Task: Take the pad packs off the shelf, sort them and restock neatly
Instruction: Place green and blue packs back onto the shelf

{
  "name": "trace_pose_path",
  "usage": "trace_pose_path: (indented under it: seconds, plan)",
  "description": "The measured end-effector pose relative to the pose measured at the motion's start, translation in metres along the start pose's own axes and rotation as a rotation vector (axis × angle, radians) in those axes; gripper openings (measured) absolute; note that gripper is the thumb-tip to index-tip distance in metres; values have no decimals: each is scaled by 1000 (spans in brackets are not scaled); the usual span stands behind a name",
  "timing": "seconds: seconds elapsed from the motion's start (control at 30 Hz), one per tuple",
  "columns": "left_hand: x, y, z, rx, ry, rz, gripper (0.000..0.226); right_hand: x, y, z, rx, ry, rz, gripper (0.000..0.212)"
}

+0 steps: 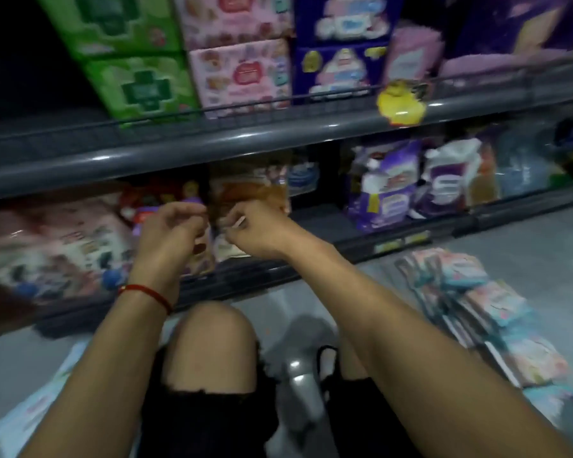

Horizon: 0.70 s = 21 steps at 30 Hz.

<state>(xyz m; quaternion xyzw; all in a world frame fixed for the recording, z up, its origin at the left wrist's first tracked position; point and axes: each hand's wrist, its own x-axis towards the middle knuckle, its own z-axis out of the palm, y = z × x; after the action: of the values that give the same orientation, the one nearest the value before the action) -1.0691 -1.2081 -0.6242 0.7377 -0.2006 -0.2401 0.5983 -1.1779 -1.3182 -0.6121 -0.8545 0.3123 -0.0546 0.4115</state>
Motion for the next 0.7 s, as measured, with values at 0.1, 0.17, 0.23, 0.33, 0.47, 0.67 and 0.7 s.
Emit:
trace_pose_path:
  seconds: [0.1, 0.17, 0.23, 0.33, 0.47, 0.67, 0.7]
  plan:
    - [-10, -43, -87, 88, 205, -107, 21, 36, -57, 82, -159, -297, -158, 29]
    - [-33, -72, -143, 145, 345, -212, 16, 48, -95, 137, -288, -495, -249, 31]
    - [-58, -104, -191, 193, 459, -303, 12, 58, -127, 187, -391, -676, -305, 28]
    - [-94, -151, -238, 258, 563, -464, 29, 65, -158, 246, -641, -837, -387, 21]
    - [-116, -202, -261, 327, 564, -643, 63, 68, -157, 291, -824, -997, -375, 57]
    - [-107, -240, -264, 233, 486, -679, 56, 76, -116, 324, -695, -1021, -238, 63]
    - [-107, -244, -265, 223, 491, -665, 51, 72, -110, 328, -662, -972, -280, 61]
